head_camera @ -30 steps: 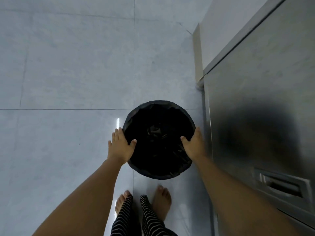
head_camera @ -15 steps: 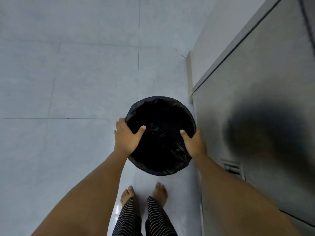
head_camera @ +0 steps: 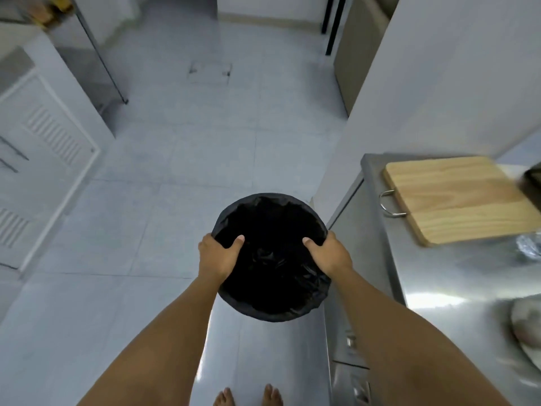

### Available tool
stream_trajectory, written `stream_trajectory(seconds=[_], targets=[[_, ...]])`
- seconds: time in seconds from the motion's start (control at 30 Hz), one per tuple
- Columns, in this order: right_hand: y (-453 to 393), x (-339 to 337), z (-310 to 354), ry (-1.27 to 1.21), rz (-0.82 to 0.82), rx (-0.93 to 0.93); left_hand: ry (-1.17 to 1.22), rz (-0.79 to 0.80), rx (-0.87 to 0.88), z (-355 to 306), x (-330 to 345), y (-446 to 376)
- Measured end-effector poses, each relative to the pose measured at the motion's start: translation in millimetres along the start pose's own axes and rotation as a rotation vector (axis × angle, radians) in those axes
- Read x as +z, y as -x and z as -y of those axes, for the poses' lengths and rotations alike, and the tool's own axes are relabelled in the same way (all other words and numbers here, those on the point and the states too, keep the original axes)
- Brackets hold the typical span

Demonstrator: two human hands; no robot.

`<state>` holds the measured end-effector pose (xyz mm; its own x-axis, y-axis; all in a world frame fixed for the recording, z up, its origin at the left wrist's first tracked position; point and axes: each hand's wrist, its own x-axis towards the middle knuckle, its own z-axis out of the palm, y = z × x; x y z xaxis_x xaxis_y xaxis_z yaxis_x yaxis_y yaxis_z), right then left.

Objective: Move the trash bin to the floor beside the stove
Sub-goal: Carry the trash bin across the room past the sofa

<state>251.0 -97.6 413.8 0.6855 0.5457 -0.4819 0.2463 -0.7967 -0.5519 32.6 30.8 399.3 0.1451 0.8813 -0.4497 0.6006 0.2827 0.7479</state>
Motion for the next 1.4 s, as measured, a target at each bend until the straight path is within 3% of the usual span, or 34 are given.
stream_trajectory(seconds=[0.37, 0.6, 0.77, 1.17, 1.4], targets=[[-6.7, -25.7, 98.4, 0.09, -0.026, -0.089, 0.054, -0.016, 0.085, -64.0, -72.4, -31.7], [-51.8, -17.6, 161.1, 0.1, -0.019, -0.089, 0.011, 0.133, 0.099, -84.9, -110.5, -123.2], [-87.7, -18.5, 203.4, 0.091, -0.034, -0.085, -0.01, 0.147, 0.109, -126.8, -130.0, -158.6], [-229.5, -61.7, 276.2, 0.083, -0.081, -0.045, 0.036, 0.194, 0.134, -235.7, -87.1, -289.3], [-354.7, -120.2, 342.6, 0.057, -0.06, -0.059, 0.069, 0.108, 0.117, -341.6, -43.0, -384.9]])
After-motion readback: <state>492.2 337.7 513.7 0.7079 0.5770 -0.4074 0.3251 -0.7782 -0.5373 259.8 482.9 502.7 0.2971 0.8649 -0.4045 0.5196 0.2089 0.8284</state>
